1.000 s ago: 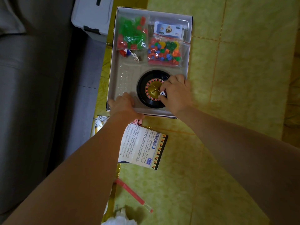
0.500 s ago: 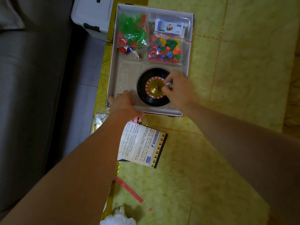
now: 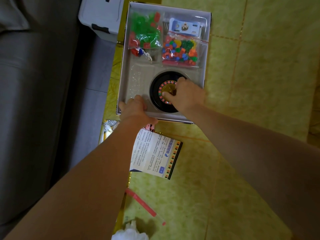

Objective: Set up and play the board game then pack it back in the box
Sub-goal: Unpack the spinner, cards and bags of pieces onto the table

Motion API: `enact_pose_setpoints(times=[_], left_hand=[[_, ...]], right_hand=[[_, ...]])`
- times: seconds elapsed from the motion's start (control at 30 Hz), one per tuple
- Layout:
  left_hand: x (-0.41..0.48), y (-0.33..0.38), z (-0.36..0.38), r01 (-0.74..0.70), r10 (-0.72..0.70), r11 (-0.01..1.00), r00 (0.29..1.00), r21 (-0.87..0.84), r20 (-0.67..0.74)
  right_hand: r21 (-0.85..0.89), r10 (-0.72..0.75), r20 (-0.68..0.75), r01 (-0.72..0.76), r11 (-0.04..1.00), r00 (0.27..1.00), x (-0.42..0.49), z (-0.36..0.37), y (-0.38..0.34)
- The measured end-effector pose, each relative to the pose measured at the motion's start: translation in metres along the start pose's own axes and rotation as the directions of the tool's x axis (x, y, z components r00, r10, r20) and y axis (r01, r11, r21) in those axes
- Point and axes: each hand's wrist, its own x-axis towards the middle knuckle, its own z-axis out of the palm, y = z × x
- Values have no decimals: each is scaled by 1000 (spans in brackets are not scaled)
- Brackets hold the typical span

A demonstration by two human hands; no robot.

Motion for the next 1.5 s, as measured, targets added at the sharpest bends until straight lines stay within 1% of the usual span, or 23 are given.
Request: enact_pose_setpoints(times=[0.17,0.4,0.53,0.57,0.6,0.63,0.7,0.73,0.77,0.83,0.87,0.93,0.97,1.03,1.1,1.17,1.27,1.37,1.43,1.5], left_hand=[[0,-1,1,-5,5,1000,1000,11,-9],[-2,-1,1,-2,2,1000,1000,16,-12],[-9,0,-1,-9,11,998,999,63,-36],[-13,2,-1,-30,38,994,996,108,-76],[-19,6,-1,-68,90,984,987,162,-133],[-23,8,0,-118,155,976,966,181,-208],[-27,16,2,-258,287,957,900,130,-329],[-26,21,4,-324,348,937,873,128,-342],[-22,27,8,-366,399,917,861,161,-316],[-15,37,15,-394,457,875,863,281,-213],[-12,42,20,-386,462,857,869,341,-176],[-8,48,25,-336,435,848,883,410,-176],[-5,52,26,-312,416,860,886,403,-202],[1,61,24,-287,373,905,890,313,-261],[8,69,22,-274,327,937,907,217,-266],[13,78,25,-226,273,954,927,198,-256],[19,84,30,-151,213,963,932,221,-293],[24,87,28,-117,213,950,922,290,-323],[25,87,27,-128,240,934,916,332,-322],[25,85,28,-149,266,929,905,339,-332]], right_hand=[[14,0,-10,0,1000,1000,-1,-2,-6],[166,24,-34,-18,986,999,-7,-16,-3],[186,22,-47,-13,983,999,-19,-30,13],[195,34,-53,-23,981,998,-21,-31,19],[206,49,-58,-36,978,997,-24,-33,27],[220,57,-55,-44,975,997,-25,-32,32],[240,69,-45,-56,969,997,-29,-31,43],[249,76,-44,-63,967,996,-31,-31,48],[256,81,-48,-66,964,996,-34,-31,53],[250,78,-56,-62,966,995,-37,-32,61],[245,79,-58,-63,967,995,-39,-33,66],[252,86,-62,-68,965,994,-42,-34,73],[262,92,-62,-73,962,994,-45,-33,77],[277,93,-62,-72,958,994,-48,-32,84],[284,94,-62,-73,956,994,-51,-30,87],[298,104,-61,-81,951,993,-53,-30,92],[287,87,-35,-73,955,996,-57,-30,97],[277,75,-2,-71,958,997,-61,-33,103],[285,69,18,-71,956,997,-64,-35,106],[296,62,51,-75,952,997,-66,-37,107]])
